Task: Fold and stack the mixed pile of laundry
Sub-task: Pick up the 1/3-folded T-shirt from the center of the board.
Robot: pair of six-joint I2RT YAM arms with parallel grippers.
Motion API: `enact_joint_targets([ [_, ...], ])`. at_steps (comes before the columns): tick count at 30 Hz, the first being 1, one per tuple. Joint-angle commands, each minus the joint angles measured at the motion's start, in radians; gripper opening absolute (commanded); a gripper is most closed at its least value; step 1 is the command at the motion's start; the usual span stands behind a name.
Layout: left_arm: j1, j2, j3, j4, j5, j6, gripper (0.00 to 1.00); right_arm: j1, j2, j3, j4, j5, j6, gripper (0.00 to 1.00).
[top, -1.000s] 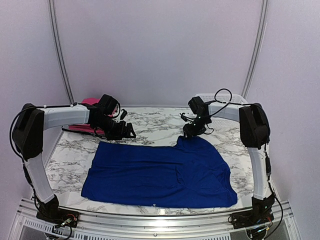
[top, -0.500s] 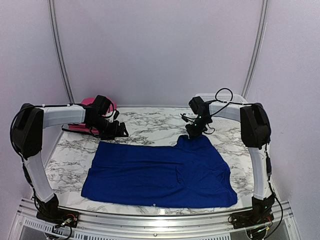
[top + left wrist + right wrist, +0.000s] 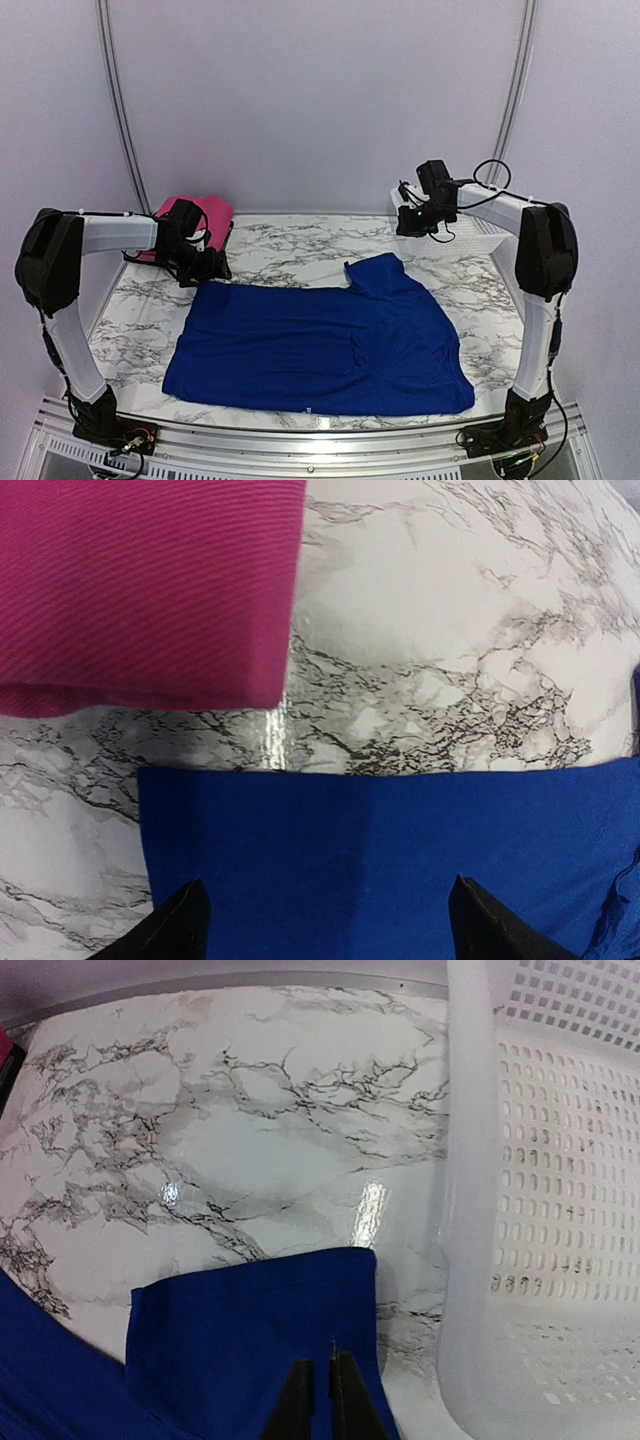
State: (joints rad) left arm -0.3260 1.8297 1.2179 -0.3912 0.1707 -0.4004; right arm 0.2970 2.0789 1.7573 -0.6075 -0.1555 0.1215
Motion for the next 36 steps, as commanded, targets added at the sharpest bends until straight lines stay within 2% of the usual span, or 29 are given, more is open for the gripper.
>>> enact_joint_targets([
  [1,0.021,-0.040,-0.009,-0.010,-0.022,0.018,0.86,-0.015,0.016,-0.017,-0.026,-0.087,0.015,0.25],
  [5,0.035,-0.039,-0.003,-0.015,-0.030,0.065,0.85,-0.016,-0.022,-0.094,-0.031,-0.089,0.001,0.33],
  [14,0.087,-0.031,-0.020,-0.042,-0.033,0.100,0.81,-0.016,-0.080,-0.261,-0.035,0.002,-0.030,0.40],
  [19,0.093,-0.014,-0.015,-0.045,-0.034,0.114,0.81,-0.015,-0.051,-0.297,-0.011,0.060,-0.033,0.48],
  [25,0.093,0.017,-0.013,-0.046,-0.041,0.126,0.79,-0.011,0.018,-0.251,-0.001,0.062,-0.033,0.48],
  [27,0.093,0.026,-0.012,-0.046,-0.038,0.132,0.76,-0.005,0.041,-0.237,-0.011,0.066,-0.034,0.46],
  [31,0.093,0.056,-0.013,-0.041,-0.046,0.146,0.74,0.009,0.064,-0.236,-0.008,0.050,-0.040,0.34],
  [36,0.093,0.091,-0.020,-0.029,-0.048,0.175,0.69,0.012,0.078,-0.227,-0.013,0.029,-0.052,0.12],
])
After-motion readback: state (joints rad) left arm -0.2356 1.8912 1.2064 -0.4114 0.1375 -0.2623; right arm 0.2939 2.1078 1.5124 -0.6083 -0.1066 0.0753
